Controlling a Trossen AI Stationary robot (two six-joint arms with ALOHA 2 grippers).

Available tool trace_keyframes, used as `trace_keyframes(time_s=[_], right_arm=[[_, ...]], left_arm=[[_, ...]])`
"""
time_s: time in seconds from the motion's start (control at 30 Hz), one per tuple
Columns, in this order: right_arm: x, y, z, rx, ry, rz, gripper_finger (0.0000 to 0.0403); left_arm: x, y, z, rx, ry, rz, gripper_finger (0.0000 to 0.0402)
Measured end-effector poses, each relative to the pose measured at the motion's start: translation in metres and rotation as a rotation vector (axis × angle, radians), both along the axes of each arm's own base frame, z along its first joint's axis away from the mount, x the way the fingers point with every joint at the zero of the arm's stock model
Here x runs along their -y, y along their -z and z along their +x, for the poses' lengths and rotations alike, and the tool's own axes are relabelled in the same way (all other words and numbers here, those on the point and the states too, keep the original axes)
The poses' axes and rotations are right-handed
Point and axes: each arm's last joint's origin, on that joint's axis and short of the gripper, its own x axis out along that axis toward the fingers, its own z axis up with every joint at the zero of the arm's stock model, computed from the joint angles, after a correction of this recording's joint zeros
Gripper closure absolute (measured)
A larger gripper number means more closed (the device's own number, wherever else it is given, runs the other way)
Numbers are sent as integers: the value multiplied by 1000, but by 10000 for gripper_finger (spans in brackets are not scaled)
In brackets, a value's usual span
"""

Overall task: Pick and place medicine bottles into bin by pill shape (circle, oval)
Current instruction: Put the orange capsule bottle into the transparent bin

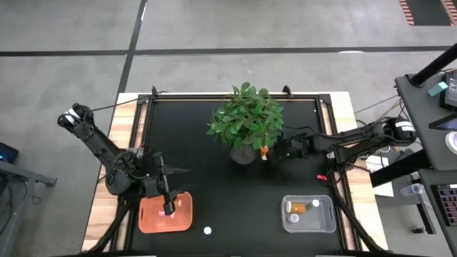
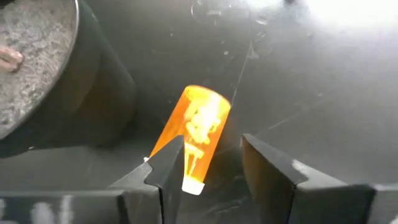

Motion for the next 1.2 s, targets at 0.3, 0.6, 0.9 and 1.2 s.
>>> trace_keyframes(time_s=[0.3, 0.6, 0.9, 1.2], right_arm=[[-1, 15, 10, -6, 21, 44, 155], [-1, 30, 16, -55, 14, 38, 77], [0, 48, 23, -117, -43, -19, 85], [0, 44, 20, -125, -38, -5, 187]], left_arm=[[0, 0, 0, 0, 0, 0, 221], [0, 0, 0, 0, 0, 1, 221], [0, 0, 0, -1, 1, 1, 221], [1, 1, 0, -3, 1, 3, 221]])
